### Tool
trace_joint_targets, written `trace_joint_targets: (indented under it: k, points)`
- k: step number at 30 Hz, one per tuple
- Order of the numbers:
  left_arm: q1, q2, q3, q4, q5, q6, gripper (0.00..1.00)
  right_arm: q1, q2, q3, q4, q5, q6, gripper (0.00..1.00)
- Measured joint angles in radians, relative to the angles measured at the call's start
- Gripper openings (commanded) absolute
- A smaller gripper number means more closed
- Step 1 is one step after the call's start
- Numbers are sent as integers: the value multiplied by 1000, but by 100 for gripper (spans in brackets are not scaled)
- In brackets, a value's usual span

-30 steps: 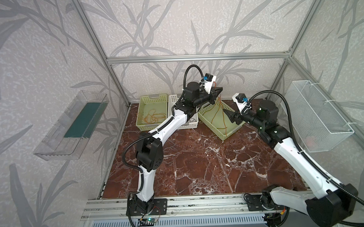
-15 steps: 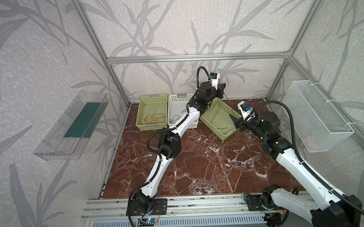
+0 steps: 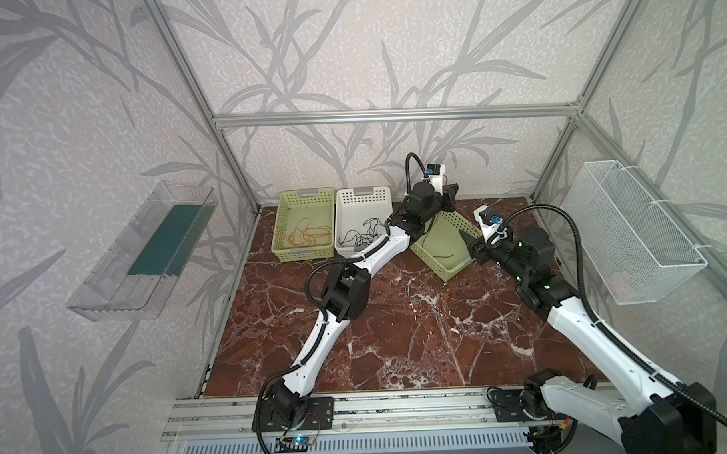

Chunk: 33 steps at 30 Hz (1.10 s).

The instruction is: Untangle the cables

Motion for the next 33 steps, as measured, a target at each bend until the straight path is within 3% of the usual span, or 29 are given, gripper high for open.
trace_joint_targets:
  k: [5, 14, 26, 33]
  points:
    - [53, -3, -117, 42, -5, -81, 0, -1, 2, 0, 2, 0, 3, 60]
    - [137, -31, -121, 147, -3, -163, 0, -2, 2, 2, -5, 0, 22, 59]
    - [130, -70, -132, 137, 16, -96, 0, -2, 4, 10, -27, 0, 30, 58]
    - [53, -66, -205, 97, 16, -9, 0, -2, 16, 17, -42, 4, 42, 59]
